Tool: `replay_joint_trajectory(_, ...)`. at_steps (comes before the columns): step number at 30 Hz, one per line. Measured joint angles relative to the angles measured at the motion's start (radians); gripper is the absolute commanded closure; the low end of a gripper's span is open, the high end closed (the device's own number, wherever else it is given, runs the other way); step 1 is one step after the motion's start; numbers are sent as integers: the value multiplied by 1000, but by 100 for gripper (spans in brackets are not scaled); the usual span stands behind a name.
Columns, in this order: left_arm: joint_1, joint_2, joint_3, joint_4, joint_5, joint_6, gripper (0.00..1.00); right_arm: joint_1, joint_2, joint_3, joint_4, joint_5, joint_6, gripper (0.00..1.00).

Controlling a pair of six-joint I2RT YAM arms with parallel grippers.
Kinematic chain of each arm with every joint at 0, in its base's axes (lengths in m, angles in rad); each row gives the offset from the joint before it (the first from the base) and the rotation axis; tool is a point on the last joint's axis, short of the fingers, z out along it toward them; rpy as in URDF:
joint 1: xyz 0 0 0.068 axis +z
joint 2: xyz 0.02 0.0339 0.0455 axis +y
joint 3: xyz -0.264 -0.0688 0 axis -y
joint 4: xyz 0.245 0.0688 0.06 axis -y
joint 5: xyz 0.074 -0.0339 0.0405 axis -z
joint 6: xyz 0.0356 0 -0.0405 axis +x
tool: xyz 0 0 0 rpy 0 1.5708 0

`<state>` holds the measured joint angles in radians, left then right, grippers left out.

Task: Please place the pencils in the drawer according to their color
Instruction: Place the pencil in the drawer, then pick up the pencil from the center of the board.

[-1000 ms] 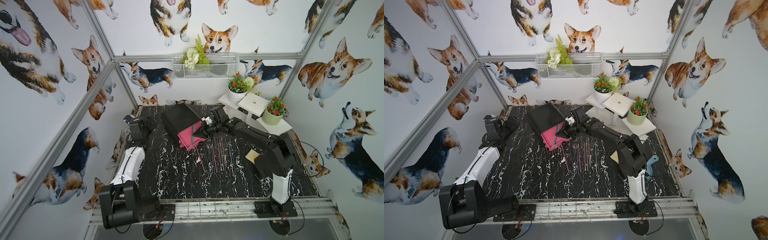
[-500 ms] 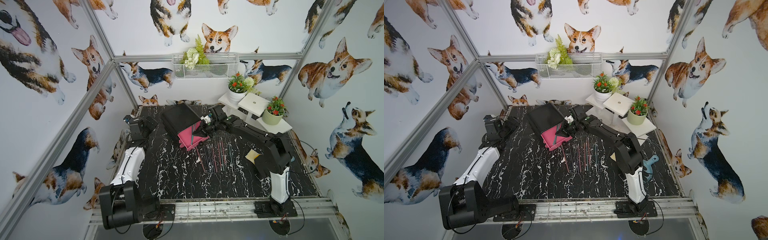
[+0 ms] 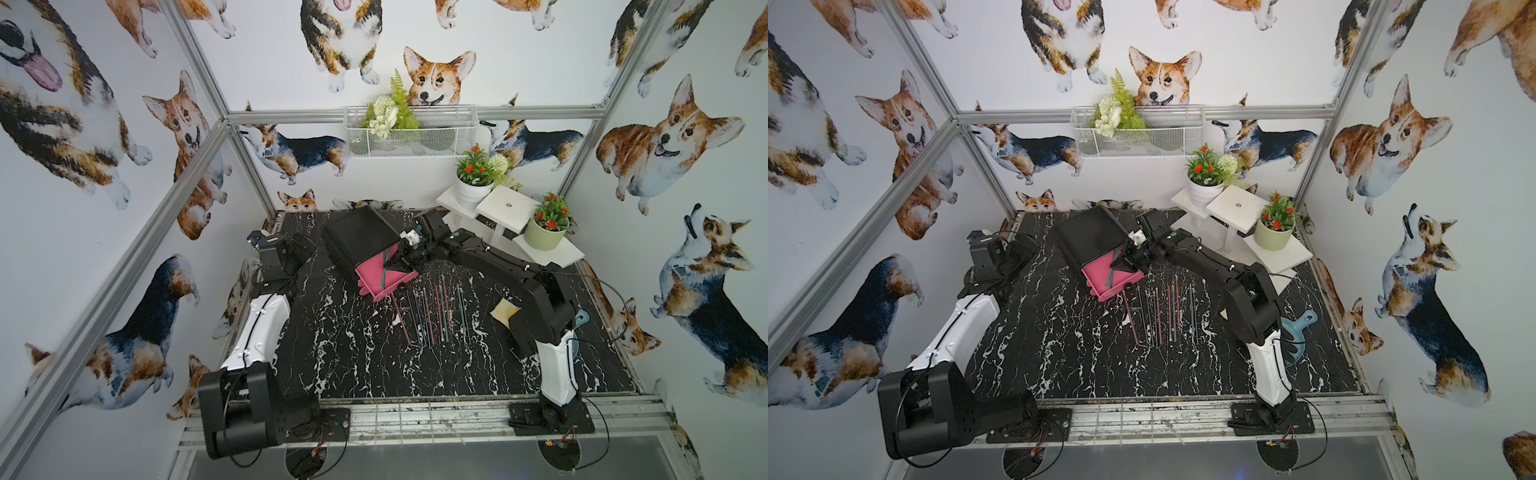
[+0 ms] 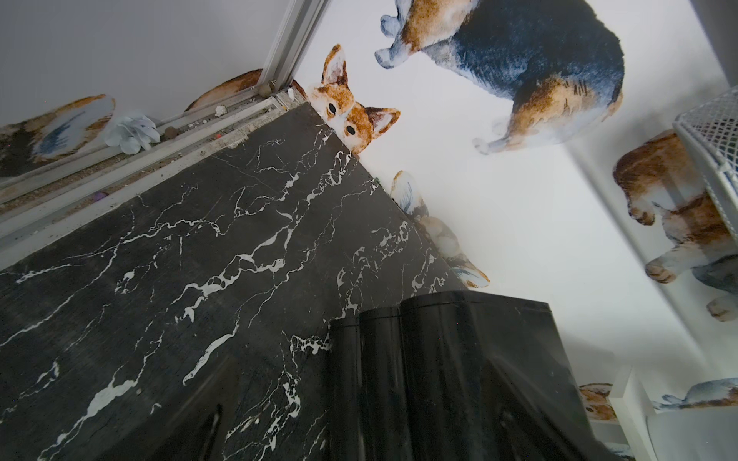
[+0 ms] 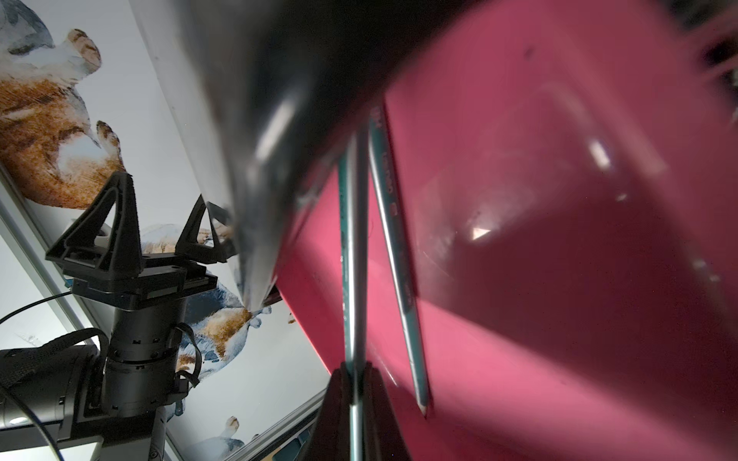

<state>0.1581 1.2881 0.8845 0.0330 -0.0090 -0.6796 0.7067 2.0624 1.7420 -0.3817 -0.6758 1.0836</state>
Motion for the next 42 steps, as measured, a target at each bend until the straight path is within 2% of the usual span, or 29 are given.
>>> replay_joint_trajectory(3, 0, -2, 0, 0, 0, 0, 0, 0, 4, 5, 0, 4, 0, 89)
replay_joint_trajectory(12, 0, -5, 0, 0, 0, 0, 0, 0, 5, 24, -3, 14, -1, 74)
replay_joint_trajectory(17, 0, -8, 0, 0, 0, 0, 0, 0, -13, 24, -22, 21, -12, 73)
replay_joint_trajectory(24, 0, -10, 0, 0, -1, 0, 0, 0, -53, 24, -87, 58, -55, 77)
replay_joint_trajectory(31, 0, -15, 0, 0, -5, 0, 0, 0, -210, -24, -249, 209, -188, 75)
replay_joint_trajectory(37, 0, -27, -1, 0, -10, 0, 0, 0, -358, -219, -405, 414, -286, 75)
replay_joint_trajectory(42, 1, -32, -2, 0, -13, 0, 0, 0, -421, -375, -502, 543, -345, 74)
